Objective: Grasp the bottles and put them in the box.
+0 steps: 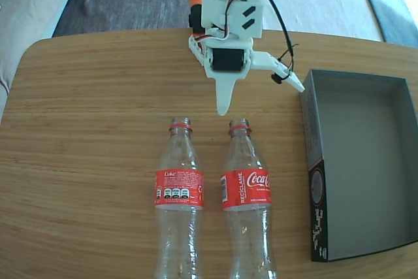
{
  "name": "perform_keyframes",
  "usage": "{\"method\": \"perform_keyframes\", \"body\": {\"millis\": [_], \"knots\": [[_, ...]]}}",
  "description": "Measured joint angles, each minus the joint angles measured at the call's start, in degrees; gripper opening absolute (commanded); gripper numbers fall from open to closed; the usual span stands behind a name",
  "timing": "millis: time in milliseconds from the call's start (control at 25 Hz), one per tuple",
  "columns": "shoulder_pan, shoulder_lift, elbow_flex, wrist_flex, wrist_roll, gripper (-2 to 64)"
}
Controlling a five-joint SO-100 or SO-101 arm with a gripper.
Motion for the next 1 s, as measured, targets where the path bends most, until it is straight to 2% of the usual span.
{"method": "perform_keyframes", "body": {"millis": [280,440,600,720,880,1000], "knots": [[-0.09,-14.77,-15.38,0.00,0.00,4.0],[-1.23,-18.63,-21.18,0.00,0.00,4.1],[-6.94,-19.16,-24.26,0.88,-0.09,4.1],[-11.60,-20.65,-26.02,4.48,-4.66,4.1],[-12.22,-25.84,-29.71,10.02,-12.66,4.1],[-13.18,-29.97,-33.93,11.43,-18.90,4.1]]}}
